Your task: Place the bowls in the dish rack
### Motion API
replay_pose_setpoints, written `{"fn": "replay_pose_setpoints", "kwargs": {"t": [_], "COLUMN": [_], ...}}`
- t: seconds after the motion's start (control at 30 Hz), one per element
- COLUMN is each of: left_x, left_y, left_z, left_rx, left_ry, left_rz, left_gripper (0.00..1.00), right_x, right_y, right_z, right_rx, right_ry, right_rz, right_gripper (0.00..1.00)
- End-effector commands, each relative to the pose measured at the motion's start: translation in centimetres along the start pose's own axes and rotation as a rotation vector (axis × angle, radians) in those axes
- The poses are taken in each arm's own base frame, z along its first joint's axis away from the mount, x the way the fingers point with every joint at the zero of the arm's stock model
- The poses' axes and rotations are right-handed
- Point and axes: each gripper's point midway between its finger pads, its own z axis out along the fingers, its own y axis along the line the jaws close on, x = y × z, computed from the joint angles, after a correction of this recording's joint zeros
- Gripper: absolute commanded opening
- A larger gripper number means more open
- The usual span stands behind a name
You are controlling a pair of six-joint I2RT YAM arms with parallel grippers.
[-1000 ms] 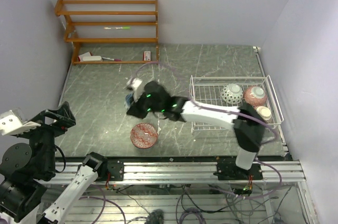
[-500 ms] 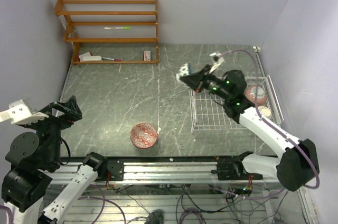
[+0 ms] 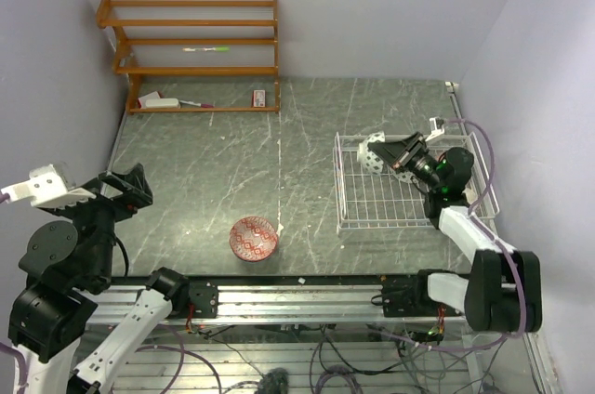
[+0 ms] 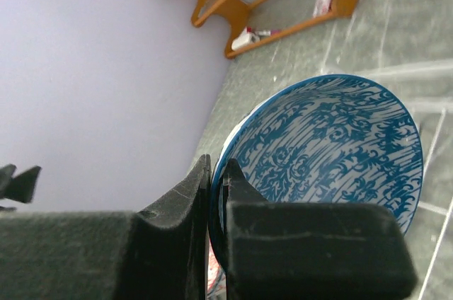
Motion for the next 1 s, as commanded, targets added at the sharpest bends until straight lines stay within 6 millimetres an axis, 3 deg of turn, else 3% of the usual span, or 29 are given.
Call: {"fn": "replay_pose_setpoints", "kwargs": {"t": [0.0, 0.47, 0.97], "left_x": [-0.3, 0.4, 1.2], "left_y": [-0.7, -0.5, -0.6], "left_z": [0.4, 0.7, 1.1], "left_rx": [0.017, 0.007, 0.0], "left_ry": [-0.007, 0.001, 0.014], "left_rz": [0.005, 0.003, 0.012], "left_gripper": [0.99, 0.99, 0.99], "right_x": [0.9, 2.5, 4.8], "right_y": [0.3, -5.0, -10.0], "right_z": [-0.8, -0.1, -0.6], "right_rx": [-0.102, 0.083, 0.288], "right_ry": [0.025, 0.053, 0.108], "right_rz": [0.149, 0.309, 0.321], "right_gripper": [0.0, 0.0, 0.0]}}
